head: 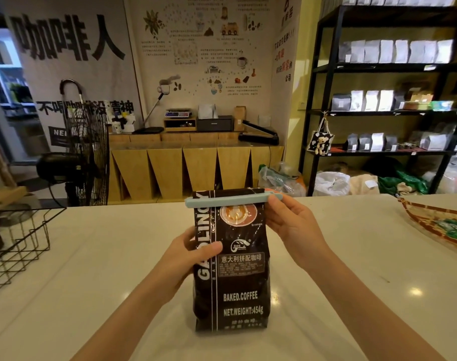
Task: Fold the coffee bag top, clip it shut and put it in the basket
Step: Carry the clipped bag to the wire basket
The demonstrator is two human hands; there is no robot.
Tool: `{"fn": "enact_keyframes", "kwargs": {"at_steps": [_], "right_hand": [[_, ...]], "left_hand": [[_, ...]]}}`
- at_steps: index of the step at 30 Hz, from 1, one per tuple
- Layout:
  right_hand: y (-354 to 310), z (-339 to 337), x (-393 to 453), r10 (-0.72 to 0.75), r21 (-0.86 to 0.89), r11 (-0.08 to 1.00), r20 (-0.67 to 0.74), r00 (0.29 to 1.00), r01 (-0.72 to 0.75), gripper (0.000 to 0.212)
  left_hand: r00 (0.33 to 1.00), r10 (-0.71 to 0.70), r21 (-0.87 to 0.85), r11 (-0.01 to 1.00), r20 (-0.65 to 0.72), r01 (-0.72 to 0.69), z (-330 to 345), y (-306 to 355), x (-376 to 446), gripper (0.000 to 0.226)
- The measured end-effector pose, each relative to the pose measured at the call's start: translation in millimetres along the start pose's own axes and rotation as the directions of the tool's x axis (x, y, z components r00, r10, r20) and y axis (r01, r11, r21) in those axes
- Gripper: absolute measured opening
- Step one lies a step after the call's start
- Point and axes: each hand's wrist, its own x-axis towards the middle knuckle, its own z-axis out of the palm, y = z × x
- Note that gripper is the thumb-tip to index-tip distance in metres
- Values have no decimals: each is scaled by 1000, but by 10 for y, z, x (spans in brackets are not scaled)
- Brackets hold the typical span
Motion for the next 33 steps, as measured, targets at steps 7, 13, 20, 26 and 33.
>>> {"fn": "enact_keyframes", "kwargs": {"at_steps": [7,13,20,26,33], "right_hand": [[299,-66,-264,250,-226,951,169,953,-209,74],[312,63,-311,191,-261,955,188,963,-139,38],[121,692,-122,107,-252,968,346,932,-17,30],[36,1828,96,10,-153,985,527,850,83,25],[226,3473,167,-35,-55,994,646,763,92,6]], "left_hand": [[994,99,-15,995,-36,-100,45,-75,-30,39],[978,133,-28,990,-159,-139,46,-57,-136,35],[911,285,10,955,-298,-295,-394,327,-450,38],[789,424,155,904,-446,-398,-1257,804,-932,38],[617,489,284,869,-617,-405,-2442,1132,-1601,31]]}}
